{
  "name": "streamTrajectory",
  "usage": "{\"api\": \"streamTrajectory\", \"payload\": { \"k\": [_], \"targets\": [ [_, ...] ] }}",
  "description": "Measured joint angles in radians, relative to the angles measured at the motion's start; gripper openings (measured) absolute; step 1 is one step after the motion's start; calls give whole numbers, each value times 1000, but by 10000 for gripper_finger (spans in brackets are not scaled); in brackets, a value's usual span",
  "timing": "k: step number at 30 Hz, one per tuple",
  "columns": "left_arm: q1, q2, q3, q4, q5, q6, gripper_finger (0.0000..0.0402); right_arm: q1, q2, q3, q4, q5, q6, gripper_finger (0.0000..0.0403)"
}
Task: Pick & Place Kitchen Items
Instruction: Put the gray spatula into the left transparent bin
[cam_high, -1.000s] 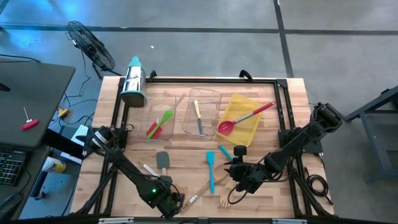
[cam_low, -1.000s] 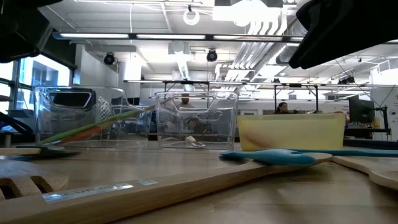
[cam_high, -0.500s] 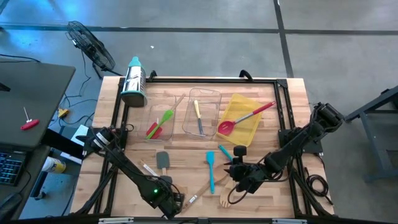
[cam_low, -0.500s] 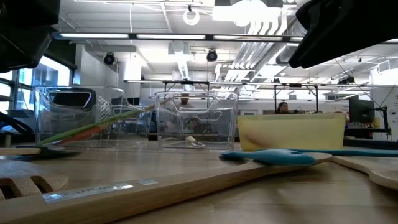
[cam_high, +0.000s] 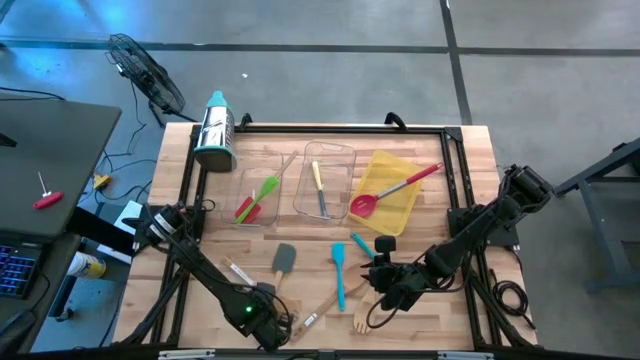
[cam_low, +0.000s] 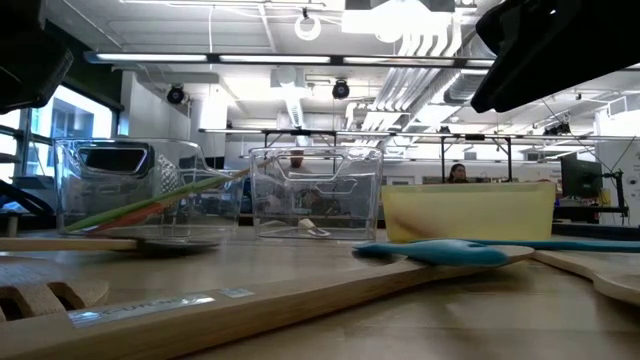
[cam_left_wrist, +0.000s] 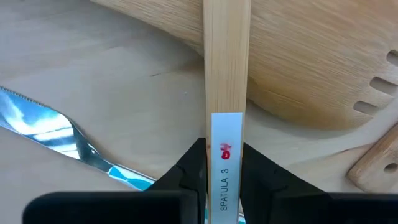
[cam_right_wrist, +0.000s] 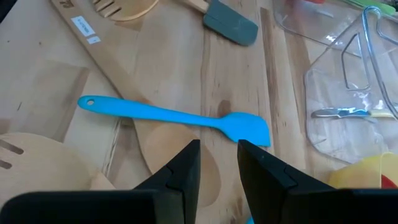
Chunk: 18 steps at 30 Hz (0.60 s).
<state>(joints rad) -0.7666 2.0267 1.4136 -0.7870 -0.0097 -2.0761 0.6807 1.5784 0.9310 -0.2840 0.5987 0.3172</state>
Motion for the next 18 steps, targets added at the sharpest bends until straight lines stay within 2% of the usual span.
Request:
{"api": "streamTrajectory", "payload": {
  "k": [7, 18],
  "targets": [
    [0, 5, 27, -36, -4, 4, 54, 0, 0, 0, 0, -2, 0, 98],
    [0, 8, 265, -306, -78, 12, 54, 17, 0, 0, -6, -30, 0, 98]
  ]
}}
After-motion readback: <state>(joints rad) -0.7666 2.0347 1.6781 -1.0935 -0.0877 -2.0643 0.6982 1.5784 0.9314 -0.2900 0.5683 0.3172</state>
